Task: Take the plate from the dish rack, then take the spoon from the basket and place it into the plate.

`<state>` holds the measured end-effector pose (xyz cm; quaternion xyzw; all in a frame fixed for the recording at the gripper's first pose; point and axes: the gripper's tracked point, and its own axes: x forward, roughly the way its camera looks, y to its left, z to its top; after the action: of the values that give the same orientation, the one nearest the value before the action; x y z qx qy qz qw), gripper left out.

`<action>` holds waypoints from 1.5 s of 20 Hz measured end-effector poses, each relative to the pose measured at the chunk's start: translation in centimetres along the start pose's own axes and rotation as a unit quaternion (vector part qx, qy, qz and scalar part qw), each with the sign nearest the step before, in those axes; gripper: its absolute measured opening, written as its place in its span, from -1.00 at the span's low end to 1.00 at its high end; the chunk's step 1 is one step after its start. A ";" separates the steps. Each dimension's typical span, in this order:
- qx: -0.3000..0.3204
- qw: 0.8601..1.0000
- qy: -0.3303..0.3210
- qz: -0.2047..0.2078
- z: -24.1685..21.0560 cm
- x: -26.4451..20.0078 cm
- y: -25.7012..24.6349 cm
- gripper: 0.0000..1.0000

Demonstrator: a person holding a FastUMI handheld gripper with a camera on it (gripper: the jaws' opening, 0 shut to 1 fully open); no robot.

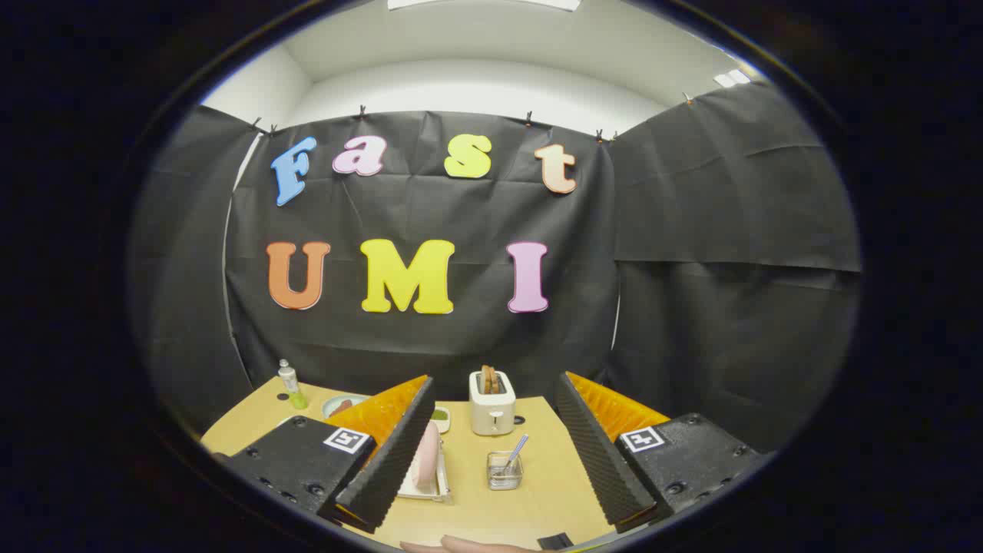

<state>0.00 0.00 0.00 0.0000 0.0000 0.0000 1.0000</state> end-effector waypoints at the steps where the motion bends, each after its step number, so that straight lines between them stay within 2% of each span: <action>1: 0.000 1.000 0.000 0.002 0.2 0.1 0.3 1.00; 13: -0.029 0.999 0.021 0.037 0.8 6.8 2.1 1.00; 18: -0.078 0.994 0.060 0.057 -1.1 11.7 3.8 1.00; 23: -0.119 0.974 0.172 0.082 -7.4 17.5 7.5 1.00; 28: -0.174 0.948 0.260 0.060 -12.7 23.3 9.9 1.00; 30: -0.181 0.931 0.315 0.038 -15.0 24.5 9.8 1.00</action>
<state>24.50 9.84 -15.04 -0.1809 0.3148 0.0378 0.9310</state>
